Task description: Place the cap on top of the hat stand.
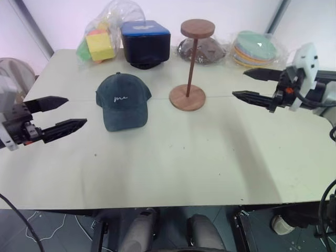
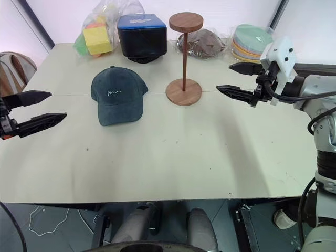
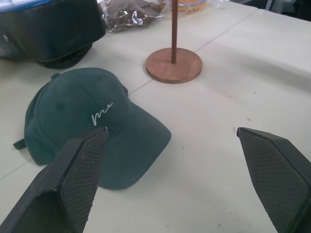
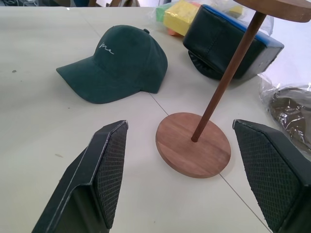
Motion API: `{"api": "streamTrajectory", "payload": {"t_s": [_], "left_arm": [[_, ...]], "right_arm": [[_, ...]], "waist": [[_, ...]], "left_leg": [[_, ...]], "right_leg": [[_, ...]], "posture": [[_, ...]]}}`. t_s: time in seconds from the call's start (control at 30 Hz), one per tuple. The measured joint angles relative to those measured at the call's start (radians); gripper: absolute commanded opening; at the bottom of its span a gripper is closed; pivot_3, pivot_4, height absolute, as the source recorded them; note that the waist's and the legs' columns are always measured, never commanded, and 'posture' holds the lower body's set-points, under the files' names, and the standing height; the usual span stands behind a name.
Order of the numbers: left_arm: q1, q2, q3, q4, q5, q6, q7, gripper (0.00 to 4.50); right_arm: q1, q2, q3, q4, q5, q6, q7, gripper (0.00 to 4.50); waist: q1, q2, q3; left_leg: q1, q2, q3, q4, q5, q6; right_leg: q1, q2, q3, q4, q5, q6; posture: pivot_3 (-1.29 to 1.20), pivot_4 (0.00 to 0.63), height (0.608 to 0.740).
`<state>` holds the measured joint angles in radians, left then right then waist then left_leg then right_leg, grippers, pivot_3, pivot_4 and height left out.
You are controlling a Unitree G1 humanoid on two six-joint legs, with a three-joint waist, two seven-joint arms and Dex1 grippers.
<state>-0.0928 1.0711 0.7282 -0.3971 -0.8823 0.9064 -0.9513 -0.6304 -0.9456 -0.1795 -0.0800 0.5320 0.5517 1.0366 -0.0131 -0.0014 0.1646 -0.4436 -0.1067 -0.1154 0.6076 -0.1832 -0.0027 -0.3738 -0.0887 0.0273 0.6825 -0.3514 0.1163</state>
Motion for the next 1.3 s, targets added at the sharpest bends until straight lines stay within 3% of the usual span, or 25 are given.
{"api": "streamTrajectory", "payload": {"t_s": [1.13, 1.3], "left_arm": [[0.005, -0.004, -0.008, 0.001, -0.022, -0.005, 0.017, 4.48], [0.005, -0.012, -0.027, -0.006, 0.022, -0.068, 0.033, 4.48]], "right_arm": [[-0.016, 0.004, 0.016, 0.003, -0.008, 0.004, 0.001, 3.54], [-0.015, 0.004, 0.016, 0.003, -0.008, 0.008, 0.000, 3.54]], "waist": [[0.000, 0.000, 0.000], [0.000, 0.000, 0.000]], "left_leg": [[0.000, 0.000, 0.000, 0.000, 0.000, 0.000], [0.000, 0.000, 0.000, 0.000, 0.000, 0.000]], "right_leg": [[0.000, 0.000, 0.000, 0.000, 0.000, 0.000], [0.000, 0.000, 0.000, 0.000, 0.000, 0.000]], "posture": [[0.00, 0.150, 0.740], [0.00, 0.150, 0.740]]}}
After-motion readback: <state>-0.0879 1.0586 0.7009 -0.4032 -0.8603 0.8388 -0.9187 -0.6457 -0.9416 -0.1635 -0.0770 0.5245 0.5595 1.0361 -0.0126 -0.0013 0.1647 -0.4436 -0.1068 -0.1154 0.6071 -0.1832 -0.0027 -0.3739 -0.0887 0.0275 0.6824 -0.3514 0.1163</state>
